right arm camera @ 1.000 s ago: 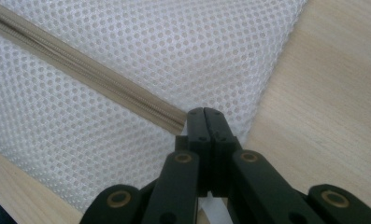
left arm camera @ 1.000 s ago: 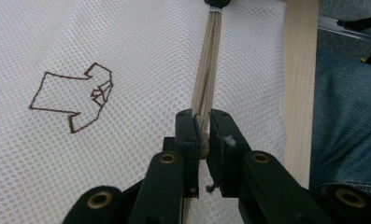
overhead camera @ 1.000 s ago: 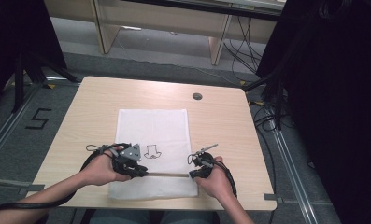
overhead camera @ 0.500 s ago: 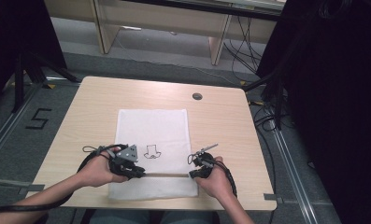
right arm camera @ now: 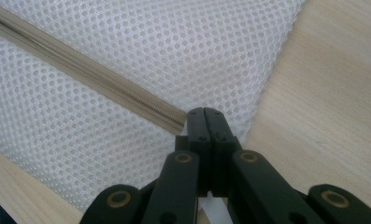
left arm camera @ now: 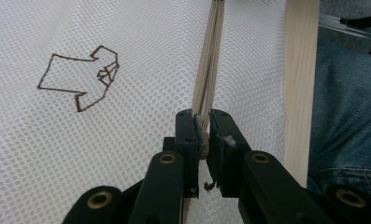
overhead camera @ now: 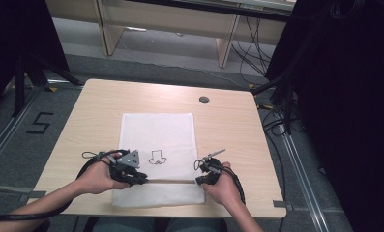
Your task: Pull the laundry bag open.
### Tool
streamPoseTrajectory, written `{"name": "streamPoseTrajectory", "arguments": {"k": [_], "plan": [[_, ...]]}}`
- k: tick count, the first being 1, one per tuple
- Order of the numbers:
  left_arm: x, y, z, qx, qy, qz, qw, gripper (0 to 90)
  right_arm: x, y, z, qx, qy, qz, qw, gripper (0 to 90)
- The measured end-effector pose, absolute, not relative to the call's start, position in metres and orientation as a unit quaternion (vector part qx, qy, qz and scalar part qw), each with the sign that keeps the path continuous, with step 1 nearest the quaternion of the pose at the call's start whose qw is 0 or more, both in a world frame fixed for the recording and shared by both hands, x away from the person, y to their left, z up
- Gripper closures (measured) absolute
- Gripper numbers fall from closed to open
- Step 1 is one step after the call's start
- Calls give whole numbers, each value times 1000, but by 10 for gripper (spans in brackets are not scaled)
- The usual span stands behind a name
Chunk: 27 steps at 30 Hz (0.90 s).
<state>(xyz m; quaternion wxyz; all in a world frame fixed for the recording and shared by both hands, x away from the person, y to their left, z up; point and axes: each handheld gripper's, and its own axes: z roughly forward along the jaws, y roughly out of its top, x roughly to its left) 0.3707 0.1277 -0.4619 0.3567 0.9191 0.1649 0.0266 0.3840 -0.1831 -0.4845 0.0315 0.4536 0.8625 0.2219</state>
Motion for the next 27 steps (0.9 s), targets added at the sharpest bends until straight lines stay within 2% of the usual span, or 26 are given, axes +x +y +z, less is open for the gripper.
{"name": "streamPoseTrajectory", "arguments": {"k": [27], "plan": [[368, 134, -465, 915, 174, 21, 365, 819, 382, -181, -484, 448, 867, 213, 39, 900]]}}
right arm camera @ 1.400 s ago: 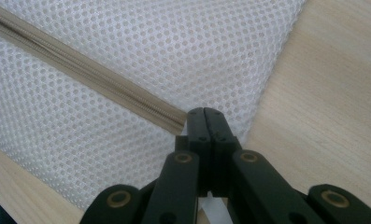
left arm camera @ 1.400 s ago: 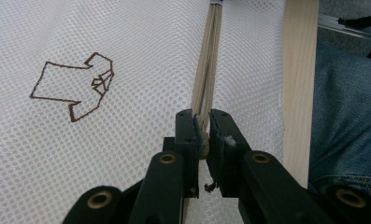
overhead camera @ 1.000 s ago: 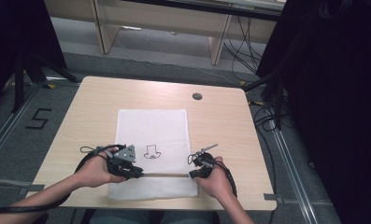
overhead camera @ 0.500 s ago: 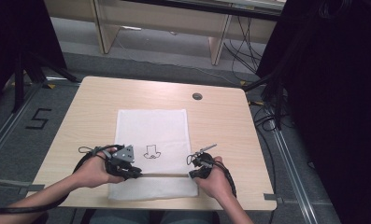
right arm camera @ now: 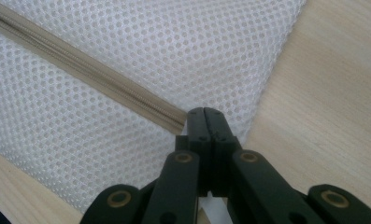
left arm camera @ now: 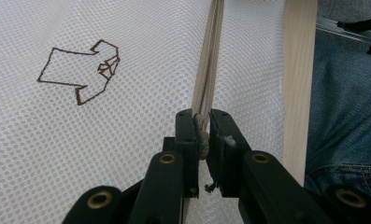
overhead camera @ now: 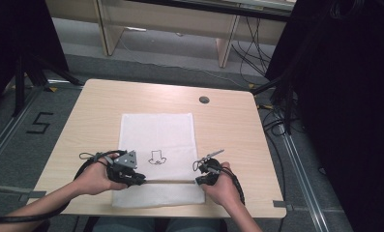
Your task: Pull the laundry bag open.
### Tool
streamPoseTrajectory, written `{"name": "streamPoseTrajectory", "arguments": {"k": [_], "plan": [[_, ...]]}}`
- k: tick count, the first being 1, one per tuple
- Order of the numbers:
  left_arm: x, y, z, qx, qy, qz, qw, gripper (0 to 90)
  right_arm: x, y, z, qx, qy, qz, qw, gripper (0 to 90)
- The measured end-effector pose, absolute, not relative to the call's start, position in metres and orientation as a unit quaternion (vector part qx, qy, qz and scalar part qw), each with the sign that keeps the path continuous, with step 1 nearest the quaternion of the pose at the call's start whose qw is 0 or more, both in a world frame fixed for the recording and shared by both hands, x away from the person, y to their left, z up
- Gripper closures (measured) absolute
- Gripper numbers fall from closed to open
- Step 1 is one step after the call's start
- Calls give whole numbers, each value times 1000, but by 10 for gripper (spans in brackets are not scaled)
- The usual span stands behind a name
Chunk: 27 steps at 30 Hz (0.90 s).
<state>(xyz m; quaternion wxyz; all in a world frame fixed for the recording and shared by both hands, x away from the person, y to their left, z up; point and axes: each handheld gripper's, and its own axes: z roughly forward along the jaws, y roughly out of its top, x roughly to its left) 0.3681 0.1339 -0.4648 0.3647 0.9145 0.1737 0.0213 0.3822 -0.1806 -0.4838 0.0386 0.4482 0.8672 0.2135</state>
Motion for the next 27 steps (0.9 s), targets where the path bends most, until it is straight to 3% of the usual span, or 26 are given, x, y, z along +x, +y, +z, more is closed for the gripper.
{"name": "streamPoseTrajectory", "arguments": {"k": [27], "plan": [[364, 154, -467, 911, 188, 21, 367, 819, 383, -181, -484, 438, 872, 214, 43, 900]]}}
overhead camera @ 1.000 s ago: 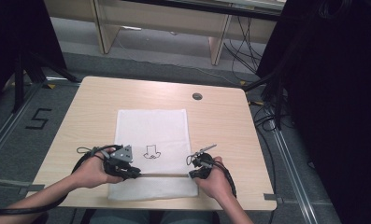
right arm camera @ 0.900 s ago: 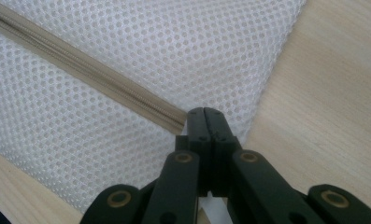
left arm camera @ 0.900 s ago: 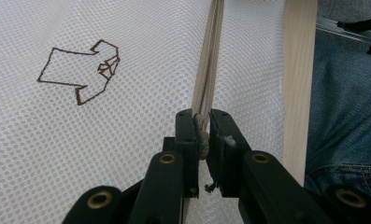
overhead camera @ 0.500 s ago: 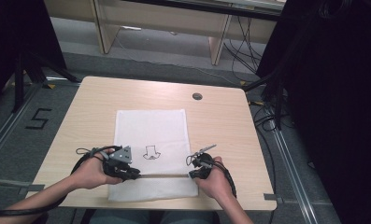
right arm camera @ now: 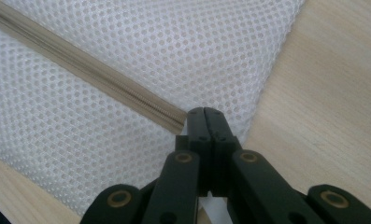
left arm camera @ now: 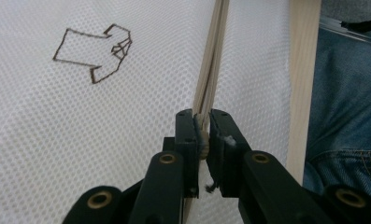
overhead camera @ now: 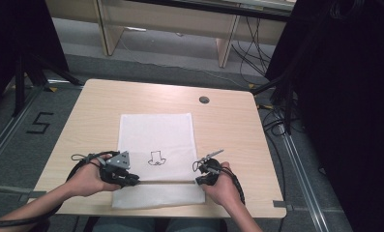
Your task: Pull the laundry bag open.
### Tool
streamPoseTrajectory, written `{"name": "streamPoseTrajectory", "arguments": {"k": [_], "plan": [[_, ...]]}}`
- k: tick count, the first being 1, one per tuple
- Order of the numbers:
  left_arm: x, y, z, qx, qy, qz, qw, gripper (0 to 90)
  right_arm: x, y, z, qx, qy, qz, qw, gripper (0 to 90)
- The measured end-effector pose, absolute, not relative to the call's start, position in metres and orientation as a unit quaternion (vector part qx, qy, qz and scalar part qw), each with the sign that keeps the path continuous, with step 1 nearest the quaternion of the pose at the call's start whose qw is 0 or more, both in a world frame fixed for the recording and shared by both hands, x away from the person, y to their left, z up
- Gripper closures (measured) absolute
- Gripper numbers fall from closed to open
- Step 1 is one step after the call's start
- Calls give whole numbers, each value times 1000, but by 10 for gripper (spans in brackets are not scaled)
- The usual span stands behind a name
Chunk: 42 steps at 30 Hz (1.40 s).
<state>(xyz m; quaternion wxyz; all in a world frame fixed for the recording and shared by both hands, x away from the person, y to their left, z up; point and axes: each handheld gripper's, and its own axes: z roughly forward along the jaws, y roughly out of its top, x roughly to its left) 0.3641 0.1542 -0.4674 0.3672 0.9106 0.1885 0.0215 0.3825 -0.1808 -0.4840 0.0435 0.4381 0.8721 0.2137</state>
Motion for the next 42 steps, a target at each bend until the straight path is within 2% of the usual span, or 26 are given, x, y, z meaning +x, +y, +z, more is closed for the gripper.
{"name": "streamPoseTrajectory", "arguments": {"k": [24, 25, 42], "plan": [[360, 176, -472, 909, 198, 24, 367, 818, 381, -180, -483, 446, 869, 210, 39, 900], [358, 175, -473, 901, 215, 16, 376, 818, 382, -181, -484, 441, 871, 212, 42, 900], [350, 202, -483, 898, 245, 27, 365, 818, 382, -181, -484, 436, 873, 215, 43, 900]]}}
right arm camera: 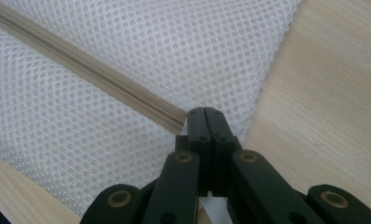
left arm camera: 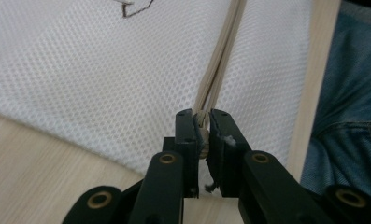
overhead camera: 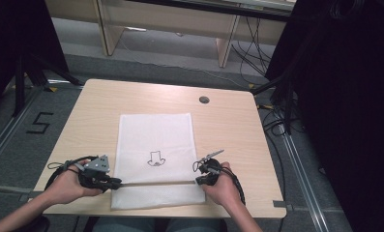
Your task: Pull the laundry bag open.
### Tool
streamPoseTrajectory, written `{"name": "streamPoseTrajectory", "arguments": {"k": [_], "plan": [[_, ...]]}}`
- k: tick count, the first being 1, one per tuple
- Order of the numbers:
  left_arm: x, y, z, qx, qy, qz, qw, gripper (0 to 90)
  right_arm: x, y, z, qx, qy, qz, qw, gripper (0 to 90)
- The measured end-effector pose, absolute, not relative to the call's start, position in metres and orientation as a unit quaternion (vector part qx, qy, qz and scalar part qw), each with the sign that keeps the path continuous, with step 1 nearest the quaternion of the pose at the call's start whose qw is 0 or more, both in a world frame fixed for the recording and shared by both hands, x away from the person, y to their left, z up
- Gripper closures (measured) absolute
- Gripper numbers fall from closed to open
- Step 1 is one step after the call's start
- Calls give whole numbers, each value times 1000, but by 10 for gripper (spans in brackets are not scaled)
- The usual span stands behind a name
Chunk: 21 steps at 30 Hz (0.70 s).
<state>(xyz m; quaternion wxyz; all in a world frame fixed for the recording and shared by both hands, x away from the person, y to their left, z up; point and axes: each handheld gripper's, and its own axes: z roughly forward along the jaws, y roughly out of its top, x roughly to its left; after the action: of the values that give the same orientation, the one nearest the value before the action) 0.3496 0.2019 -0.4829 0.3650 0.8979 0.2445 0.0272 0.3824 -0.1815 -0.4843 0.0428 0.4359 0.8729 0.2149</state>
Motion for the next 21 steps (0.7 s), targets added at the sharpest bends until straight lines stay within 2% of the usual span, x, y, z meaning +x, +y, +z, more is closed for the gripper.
{"name": "streamPoseTrajectory", "arguments": {"k": [21], "plan": [[345, 205, -489, 900, 247, 37, 358, 816, 382, -182, -484, 441, 870, 218, 42, 900]]}}
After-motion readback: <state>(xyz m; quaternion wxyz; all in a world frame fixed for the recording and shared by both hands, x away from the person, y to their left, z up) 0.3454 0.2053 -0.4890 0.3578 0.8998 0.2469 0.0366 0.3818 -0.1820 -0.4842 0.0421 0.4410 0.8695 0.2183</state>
